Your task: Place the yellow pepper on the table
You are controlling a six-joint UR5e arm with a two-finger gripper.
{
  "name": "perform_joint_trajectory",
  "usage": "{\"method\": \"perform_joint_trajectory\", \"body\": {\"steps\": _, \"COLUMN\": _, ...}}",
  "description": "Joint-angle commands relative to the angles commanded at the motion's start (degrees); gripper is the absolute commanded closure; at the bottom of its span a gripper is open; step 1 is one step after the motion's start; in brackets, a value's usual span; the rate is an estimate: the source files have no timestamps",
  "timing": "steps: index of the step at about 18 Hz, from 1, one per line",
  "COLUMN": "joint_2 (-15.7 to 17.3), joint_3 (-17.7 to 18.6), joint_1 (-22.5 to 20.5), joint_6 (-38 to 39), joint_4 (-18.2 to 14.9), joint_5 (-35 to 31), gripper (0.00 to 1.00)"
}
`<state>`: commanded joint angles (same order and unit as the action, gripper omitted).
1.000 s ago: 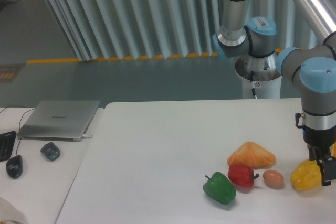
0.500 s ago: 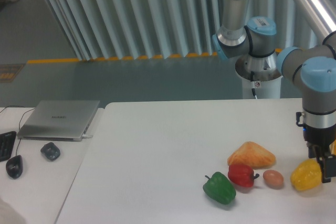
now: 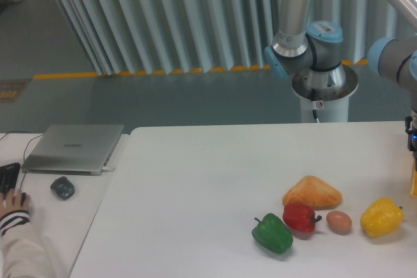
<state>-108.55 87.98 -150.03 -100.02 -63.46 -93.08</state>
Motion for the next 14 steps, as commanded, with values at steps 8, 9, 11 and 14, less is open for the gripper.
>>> {"method": "perform_joint_trajectory", "body": {"steps": 8, "joint_2": 2.0, "joint_3": 0.1, "joint_1": -4.5, "joint_6": 0.0, "joint_4": -4.3, "joint_5": -0.1, "gripper": 0.0}}
{"method": "perform_joint_trajectory", "body": {"steps": 9, "joint_2": 2.3, "joint_3": 0.1, "joint_1": -4.9, "joint_6": 0.0, "joint_4": -4.7, "joint_5": 0.0, "gripper": 0.0}}
{"method": "perform_joint_trajectory", "body": {"steps": 11, "joint_2": 2.5, "joint_3": 0.1, "joint_1": -5.8, "joint_6": 0.0, "joint_4": -5.4, "joint_5": 0.0, "gripper": 0.0}}
{"method": "perform_joint_trajectory", "body": {"steps": 14, "joint_2": 4.0, "joint_3": 0.1, "joint_1": -7.6, "joint_6": 0.0, "joint_4": -7.5, "joint_5": -0.1, "gripper": 0.0}}
